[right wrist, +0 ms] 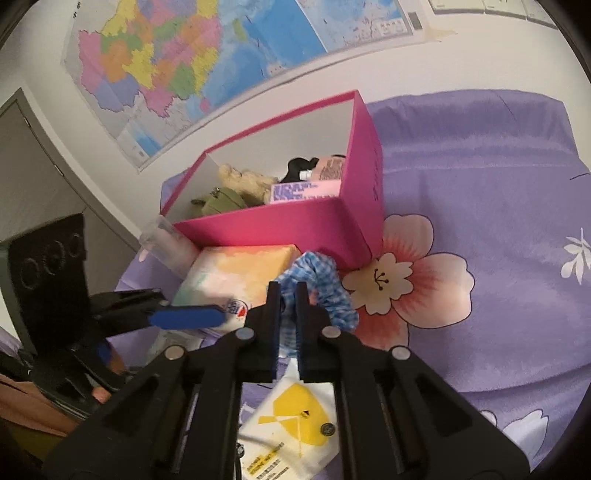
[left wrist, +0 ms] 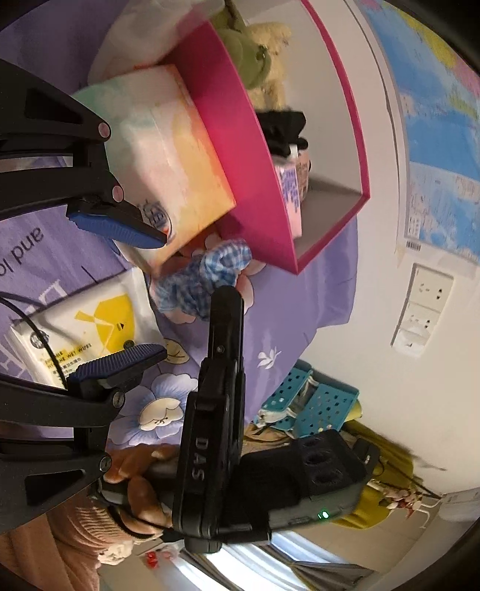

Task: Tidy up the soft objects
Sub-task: 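Grasp the blue gingham scrunchie with the right tool, then carry the scrunchie into the pink box and open the right tool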

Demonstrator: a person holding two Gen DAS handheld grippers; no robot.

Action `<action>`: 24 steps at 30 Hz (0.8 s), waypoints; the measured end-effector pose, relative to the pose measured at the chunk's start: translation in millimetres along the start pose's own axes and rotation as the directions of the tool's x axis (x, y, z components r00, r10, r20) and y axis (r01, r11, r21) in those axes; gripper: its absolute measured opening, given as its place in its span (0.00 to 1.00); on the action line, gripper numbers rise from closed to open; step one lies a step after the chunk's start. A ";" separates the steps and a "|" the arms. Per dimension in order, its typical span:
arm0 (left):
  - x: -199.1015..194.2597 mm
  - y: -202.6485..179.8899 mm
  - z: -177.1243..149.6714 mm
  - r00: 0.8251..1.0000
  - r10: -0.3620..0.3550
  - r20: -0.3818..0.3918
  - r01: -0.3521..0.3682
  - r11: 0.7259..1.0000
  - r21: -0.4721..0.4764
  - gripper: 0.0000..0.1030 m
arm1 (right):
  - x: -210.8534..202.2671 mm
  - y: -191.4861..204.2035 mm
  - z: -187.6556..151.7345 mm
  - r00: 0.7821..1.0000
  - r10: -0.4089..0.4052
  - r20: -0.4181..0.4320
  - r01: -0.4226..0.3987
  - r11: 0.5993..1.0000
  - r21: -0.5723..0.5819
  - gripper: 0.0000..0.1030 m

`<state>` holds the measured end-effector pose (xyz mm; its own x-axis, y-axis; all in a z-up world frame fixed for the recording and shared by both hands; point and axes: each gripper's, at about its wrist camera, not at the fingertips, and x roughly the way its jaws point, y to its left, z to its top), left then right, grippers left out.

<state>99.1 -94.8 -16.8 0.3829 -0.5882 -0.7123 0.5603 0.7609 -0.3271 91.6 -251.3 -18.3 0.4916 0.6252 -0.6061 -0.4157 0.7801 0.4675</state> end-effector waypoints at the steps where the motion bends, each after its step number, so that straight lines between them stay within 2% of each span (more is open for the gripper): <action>1: 2.9 -0.7 1.0 1.000 -0.002 -0.002 0.002 1.000 0.001 0.53 | -1.2 0.7 -0.3 1.000 0.006 0.003 -0.006 1.000 0.001 0.08; 10: 13.6 -1.0 6.4 1.000 0.000 -0.003 0.000 1.000 0.005 0.51 | 8.2 -7.9 -3.2 0.999 -0.013 -0.033 0.015 0.999 0.045 0.12; 13: 12.6 -0.7 4.4 1.000 0.000 -0.003 0.000 1.000 0.006 0.51 | 10.5 -10.4 -5.0 0.999 -0.012 -0.041 0.015 0.998 0.056 0.43; 14: 11.9 -1.2 4.1 1.000 0.002 -0.003 -0.002 1.000 0.009 0.51 | 11.8 -10.9 -5.0 0.999 -0.006 -0.045 0.009 0.998 0.054 0.44; 20: 13.5 -2.9 4.6 1.000 0.012 -0.003 -0.012 1.000 0.018 0.51 | 25.9 -11.3 -5.2 0.997 0.010 -0.077 -0.006 0.999 0.042 0.42; 21: 13.7 -2.7 4.8 1.000 0.013 -0.003 -0.013 1.000 0.018 0.51 | 27.7 -11.5 -5.1 0.997 0.013 -0.077 -0.010 0.999 0.041 0.39; 23: 13.9 -2.9 5.0 1.000 0.014 -0.003 -0.014 1.000 0.015 0.51 | 29.6 -13.0 -4.5 0.997 0.027 -0.077 -0.024 0.998 0.050 0.12; 24: 13.9 -3.2 5.3 1.000 0.016 -0.001 -0.016 1.000 0.014 0.51 | 29.0 -12.7 -4.2 0.997 0.027 -0.073 -0.023 0.998 0.050 0.10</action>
<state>106.5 -106.8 -22.4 0.3909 -0.5754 -0.7184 0.5641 0.7665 -0.3070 108.0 -243.2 -44.5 0.4235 0.6426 -0.6385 -0.3880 0.7656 0.5132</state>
